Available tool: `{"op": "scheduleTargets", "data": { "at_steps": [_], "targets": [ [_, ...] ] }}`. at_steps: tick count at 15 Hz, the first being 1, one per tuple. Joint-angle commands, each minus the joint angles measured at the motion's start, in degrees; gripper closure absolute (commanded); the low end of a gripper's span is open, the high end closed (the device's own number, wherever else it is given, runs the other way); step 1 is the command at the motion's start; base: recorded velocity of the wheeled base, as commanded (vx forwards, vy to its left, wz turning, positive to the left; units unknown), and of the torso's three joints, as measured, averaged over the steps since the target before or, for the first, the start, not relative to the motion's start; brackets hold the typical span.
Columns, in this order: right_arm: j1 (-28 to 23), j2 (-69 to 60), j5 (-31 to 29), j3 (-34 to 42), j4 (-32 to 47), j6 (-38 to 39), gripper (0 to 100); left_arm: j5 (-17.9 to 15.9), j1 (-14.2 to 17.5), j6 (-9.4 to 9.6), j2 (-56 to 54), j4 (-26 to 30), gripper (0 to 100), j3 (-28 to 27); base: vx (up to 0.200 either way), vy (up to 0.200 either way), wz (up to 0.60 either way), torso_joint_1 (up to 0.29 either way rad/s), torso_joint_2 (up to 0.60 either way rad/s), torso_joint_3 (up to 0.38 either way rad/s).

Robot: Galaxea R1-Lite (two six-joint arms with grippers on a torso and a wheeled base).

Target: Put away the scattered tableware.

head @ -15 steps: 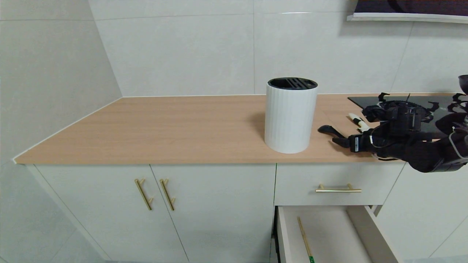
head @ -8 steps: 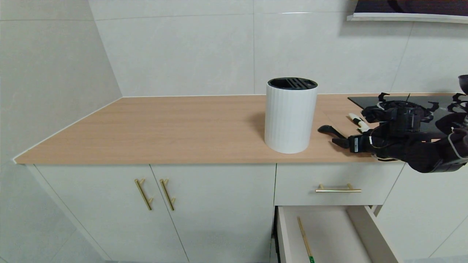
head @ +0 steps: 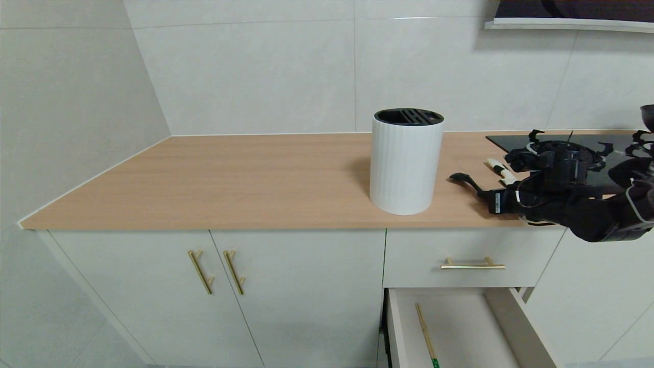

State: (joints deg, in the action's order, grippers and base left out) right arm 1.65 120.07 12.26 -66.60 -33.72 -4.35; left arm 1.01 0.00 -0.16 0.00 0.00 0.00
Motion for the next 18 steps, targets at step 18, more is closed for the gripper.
{"op": "scheduleTargets", "data": {
  "at_steps": [18],
  "targets": [
    [5.8,-41.6,0.7,10.9,45.0,14.1,100,0.0,0.0,-0.02,0.1,0.0,0,0.0,0.000,0.000,0.00,0.000,0.00,0.000]
  ]
}}
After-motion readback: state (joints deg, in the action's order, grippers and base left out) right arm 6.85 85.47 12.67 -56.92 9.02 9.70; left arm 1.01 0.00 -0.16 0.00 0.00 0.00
